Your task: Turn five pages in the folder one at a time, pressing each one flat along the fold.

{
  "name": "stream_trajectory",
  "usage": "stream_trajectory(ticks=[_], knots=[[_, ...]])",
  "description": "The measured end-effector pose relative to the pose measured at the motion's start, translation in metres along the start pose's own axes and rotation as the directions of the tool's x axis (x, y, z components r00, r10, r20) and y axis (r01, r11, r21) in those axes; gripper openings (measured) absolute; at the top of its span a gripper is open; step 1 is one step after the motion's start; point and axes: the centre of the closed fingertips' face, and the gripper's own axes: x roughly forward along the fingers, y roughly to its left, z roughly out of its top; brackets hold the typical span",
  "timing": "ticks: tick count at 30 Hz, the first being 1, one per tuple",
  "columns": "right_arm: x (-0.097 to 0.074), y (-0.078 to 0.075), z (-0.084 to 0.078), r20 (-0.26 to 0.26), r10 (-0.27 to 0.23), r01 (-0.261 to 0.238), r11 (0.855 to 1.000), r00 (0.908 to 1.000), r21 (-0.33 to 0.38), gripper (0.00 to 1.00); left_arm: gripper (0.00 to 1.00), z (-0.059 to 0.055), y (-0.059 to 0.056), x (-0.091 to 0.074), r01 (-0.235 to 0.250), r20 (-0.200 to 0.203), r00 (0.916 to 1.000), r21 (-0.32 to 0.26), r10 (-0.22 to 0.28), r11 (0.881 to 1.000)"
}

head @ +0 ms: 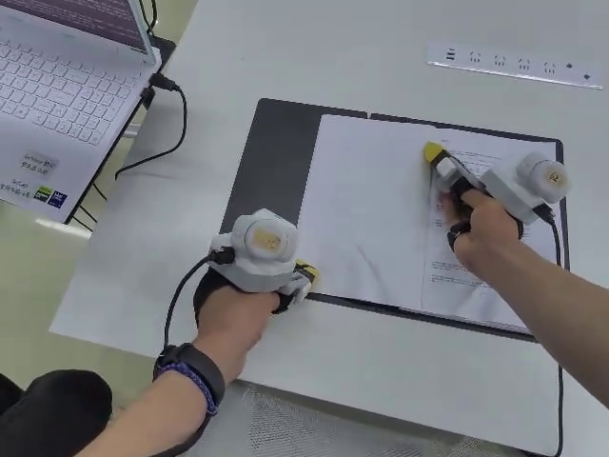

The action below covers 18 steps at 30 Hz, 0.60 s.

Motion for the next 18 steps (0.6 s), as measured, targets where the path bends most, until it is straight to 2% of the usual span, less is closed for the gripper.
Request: stream_trajectory(ticks=[7, 15, 18], knots=[[0.008, 0.0, 0.007, 0.017, -0.022, 0.022, 0.999, 0.9996, 0.026, 0.0, 0.0, 0.0, 0.0, 0.0, -0.002, 0.004, 1.0, -0.001, 0.002, 1.0], [0.019, 0.001, 0.016, -0.012, -0.037, 0.037, 0.999, 0.9992, 0.006, 0.0, 0.0, 0.0, -0.001, 0.0, -0.011, 0.009, 0.9999, 0.001, 0.011, 1.0], [0.019, 0.001, 0.015, -0.03, -0.05, 0.049, 0.999, 0.9983, -0.017, 0.0, 0.0, 0.0, -0.002, 0.0, -0.01, 0.017, 0.9998, 0.032, 0.01, 0.999]])
